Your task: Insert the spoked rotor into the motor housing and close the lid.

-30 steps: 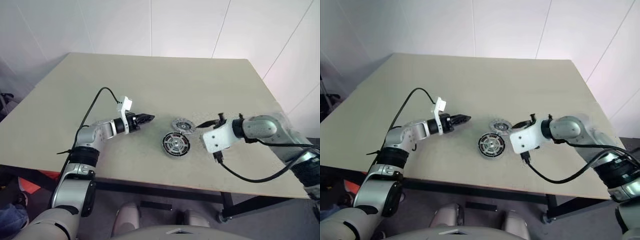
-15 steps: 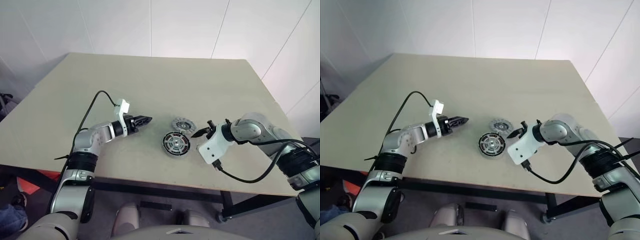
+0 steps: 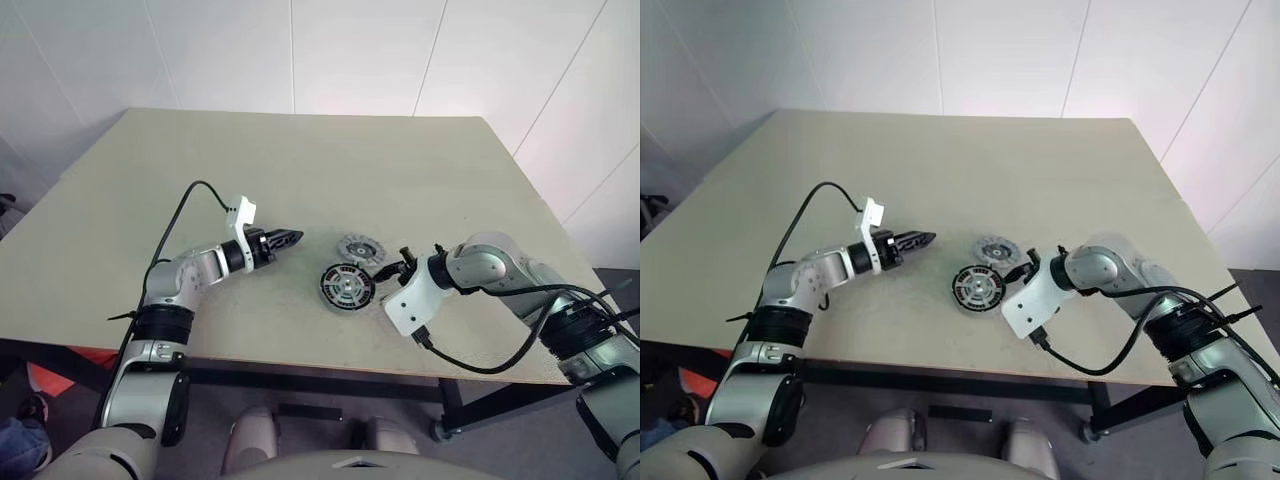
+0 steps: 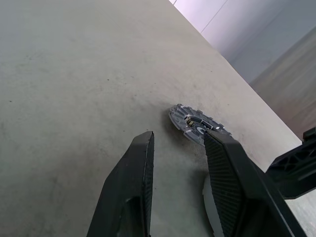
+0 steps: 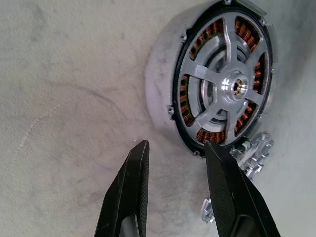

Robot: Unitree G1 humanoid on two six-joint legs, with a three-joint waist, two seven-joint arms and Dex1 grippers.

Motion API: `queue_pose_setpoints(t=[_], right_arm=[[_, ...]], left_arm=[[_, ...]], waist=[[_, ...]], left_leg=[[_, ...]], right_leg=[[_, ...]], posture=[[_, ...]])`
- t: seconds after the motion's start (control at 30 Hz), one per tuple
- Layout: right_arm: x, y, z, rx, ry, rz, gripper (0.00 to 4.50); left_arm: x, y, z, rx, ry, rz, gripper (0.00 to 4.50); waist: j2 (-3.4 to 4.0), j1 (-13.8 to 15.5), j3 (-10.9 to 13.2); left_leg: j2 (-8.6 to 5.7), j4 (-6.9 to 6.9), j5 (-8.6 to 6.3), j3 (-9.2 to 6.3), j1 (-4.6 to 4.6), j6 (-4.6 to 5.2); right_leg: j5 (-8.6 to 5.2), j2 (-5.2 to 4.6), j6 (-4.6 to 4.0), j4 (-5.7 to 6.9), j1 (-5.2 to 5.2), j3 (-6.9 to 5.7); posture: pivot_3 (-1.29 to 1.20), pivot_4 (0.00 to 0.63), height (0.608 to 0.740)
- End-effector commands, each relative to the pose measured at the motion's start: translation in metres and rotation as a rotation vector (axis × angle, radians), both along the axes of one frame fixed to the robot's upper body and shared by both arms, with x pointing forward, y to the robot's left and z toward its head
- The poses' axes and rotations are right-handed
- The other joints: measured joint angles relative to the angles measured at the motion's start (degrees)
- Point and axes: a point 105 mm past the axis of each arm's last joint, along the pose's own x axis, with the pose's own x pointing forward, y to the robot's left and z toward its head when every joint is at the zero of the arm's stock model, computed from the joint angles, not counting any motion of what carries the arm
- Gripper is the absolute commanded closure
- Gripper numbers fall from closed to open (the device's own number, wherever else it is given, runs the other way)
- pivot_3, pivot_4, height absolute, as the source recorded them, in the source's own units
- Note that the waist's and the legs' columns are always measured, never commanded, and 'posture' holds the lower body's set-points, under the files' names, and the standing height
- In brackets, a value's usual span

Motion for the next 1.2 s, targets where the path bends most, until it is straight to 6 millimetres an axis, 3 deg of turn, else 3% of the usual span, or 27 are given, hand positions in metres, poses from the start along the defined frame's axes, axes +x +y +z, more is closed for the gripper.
queue_pose_setpoints(t=[0.03, 0.47, 0.57, 0.7, 1.2], right_arm=[[0.008, 0.006, 0.01, 0.009, -0.045, 0.015, 2.56], [0.007, 0.013, -0.002, -0.012, -0.013, 0.05, 2.56], [0.006, 0.013, -0.003, -0.015, -0.002, 0.05, 3.18], [0.005, 0.014, -0.001, -0.001, 0.009, 0.043, 4.4], [0.016, 0.041, 0.015, 0.107, -0.046, -0.001, 4.46]], left_arm=[[0.001, 0.002, 0.014, -0.017, -0.049, 0.006, 2.76], [0.001, 0.007, 0.011, -0.015, -0.042, 0.037, 2.76], [0.001, 0.007, 0.011, -0.014, -0.042, 0.04, 2.76], [0.001, 0.007, 0.01, -0.012, -0.039, 0.041, 2.76], [0.0, 0.005, 0.007, -0.013, -0.031, 0.052, 2.76]], waist=[[0.0, 0.0, 0.0], [0.0, -0.2, 0.0], [0.0, -0.3, 0.0], [0.0, -0.3, 0.0], [-0.01, -1.7, 0.0]], left_leg=[[0.01, 0.0, 0.0, 0.0, 0.0, 0.0], [0.02, -0.01, 0.0, 0.0, 0.01, -0.01], [0.03, -0.01, 0.0, 0.0, 0.04, -0.01], [0.06, -0.01, 0.0, 0.01, 0.16, -0.03], [0.12, -0.04, 0.03, 0.01, 0.14, -0.08]], right_leg=[[0.0, 0.0, 0.0, 0.0, 0.0, 0.0], [0.0, 0.02, 0.0, 0.0, -0.01, 0.0], [0.0, 0.02, 0.0, 0.01, 0.01, 0.0], [0.0, 0.03, 0.0, 0.01, 0.1, 0.0], [0.0, 0.08, -0.01, 0.01, 0.02, 0.0]], posture=[[0.0, 0.0, 0.74], [0.0, 0.0, 0.74], [0.0, 0.0, 0.74], [0.0, 0.0, 0.74], [0.0, 0.0, 0.74]])
